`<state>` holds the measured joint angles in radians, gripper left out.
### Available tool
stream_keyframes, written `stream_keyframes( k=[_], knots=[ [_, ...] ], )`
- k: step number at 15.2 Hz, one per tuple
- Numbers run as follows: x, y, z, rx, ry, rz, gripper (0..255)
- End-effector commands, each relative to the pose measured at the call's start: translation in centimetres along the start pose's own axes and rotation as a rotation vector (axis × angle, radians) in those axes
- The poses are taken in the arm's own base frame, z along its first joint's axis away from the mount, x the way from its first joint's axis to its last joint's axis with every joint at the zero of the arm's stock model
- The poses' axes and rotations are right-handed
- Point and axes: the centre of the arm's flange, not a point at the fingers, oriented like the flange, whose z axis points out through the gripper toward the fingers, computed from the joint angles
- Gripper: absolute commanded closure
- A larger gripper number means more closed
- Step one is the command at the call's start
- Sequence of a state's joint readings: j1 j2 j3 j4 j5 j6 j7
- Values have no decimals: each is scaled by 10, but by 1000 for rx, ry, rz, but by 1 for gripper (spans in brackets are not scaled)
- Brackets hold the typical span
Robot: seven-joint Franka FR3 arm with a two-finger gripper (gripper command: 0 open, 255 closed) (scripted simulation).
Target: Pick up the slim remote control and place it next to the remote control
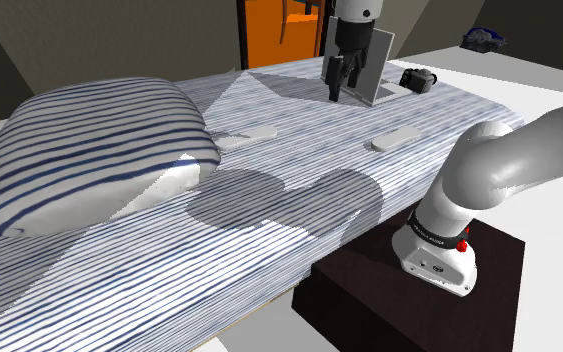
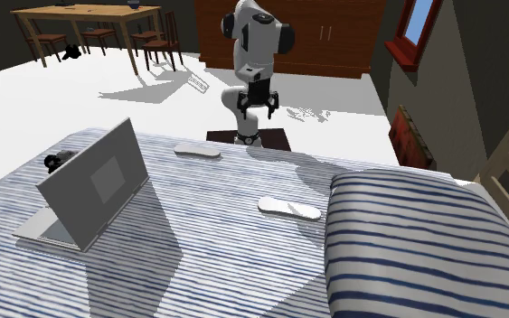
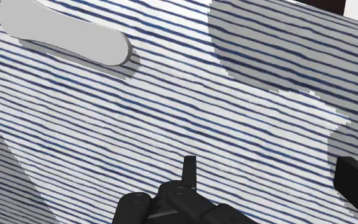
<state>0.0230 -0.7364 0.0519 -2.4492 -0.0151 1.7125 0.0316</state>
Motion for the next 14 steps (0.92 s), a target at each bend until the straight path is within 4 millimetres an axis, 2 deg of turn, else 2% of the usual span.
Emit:
stream_keyframes(
  k=[1, 8, 14],
  knots=[
    [0, 0, 0, 0, 0, 0, 0],
    [78, 11, 46, 6, 8, -304, 0],
    [146, 1, 84, 10, 15, -564, 0]
  ],
)
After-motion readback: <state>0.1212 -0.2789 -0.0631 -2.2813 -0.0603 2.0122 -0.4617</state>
